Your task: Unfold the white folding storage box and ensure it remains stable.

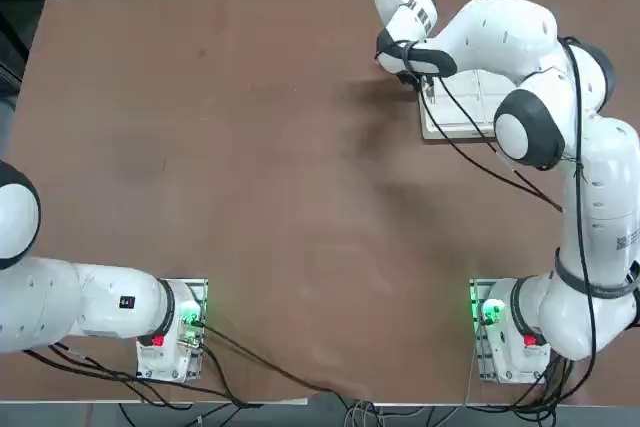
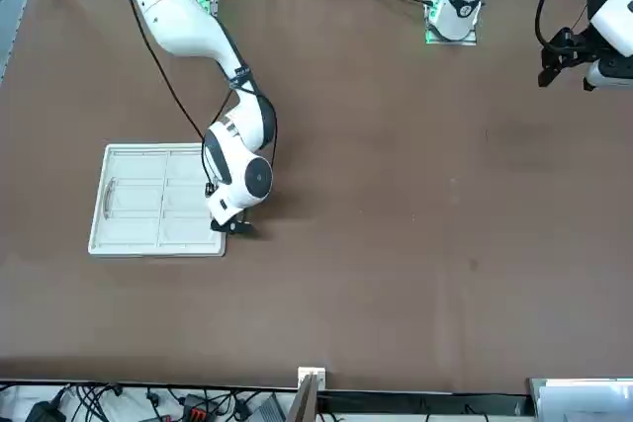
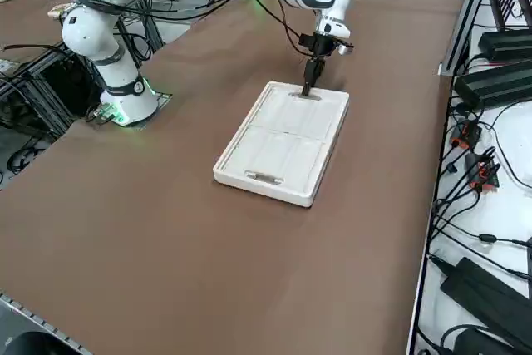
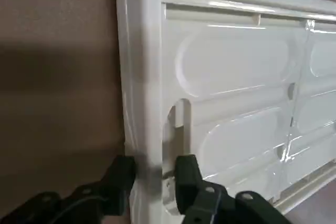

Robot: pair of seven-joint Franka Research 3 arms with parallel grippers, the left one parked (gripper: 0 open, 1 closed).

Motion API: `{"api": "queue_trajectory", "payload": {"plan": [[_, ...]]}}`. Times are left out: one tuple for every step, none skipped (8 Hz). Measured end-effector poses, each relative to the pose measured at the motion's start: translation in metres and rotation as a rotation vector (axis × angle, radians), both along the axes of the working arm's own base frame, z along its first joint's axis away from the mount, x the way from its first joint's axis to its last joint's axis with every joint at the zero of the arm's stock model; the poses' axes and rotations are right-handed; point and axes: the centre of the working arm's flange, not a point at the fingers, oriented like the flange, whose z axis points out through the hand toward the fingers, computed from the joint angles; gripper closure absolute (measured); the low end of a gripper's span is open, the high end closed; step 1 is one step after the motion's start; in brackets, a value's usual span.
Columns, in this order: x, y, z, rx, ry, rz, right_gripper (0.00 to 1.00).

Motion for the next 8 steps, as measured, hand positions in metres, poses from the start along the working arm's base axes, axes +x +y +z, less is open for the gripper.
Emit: {"api": "queue_trajectory", "payload": {"plan": [[-0.001,0.003,0.000,0.004,-0.002,0.004,0.66],[-0.001,0.004,0.000,0.003,-0.002,0.005,0.70],[-0.001,0.004,0.001,0.001,-0.002,0.006,0.76],[-0.002,0.005,0.001,-0.004,-0.003,0.011,0.76],[-0.003,0.007,0.001,-0.011,-0.004,0.018,0.76],[-0.004,0.008,0.001,-0.022,-0.006,0.029,0.76],[-0.006,0.012,0.002,-0.042,-0.010,0.047,0.76],[-0.008,0.016,0.004,-0.067,-0.013,0.066,0.76]]}}
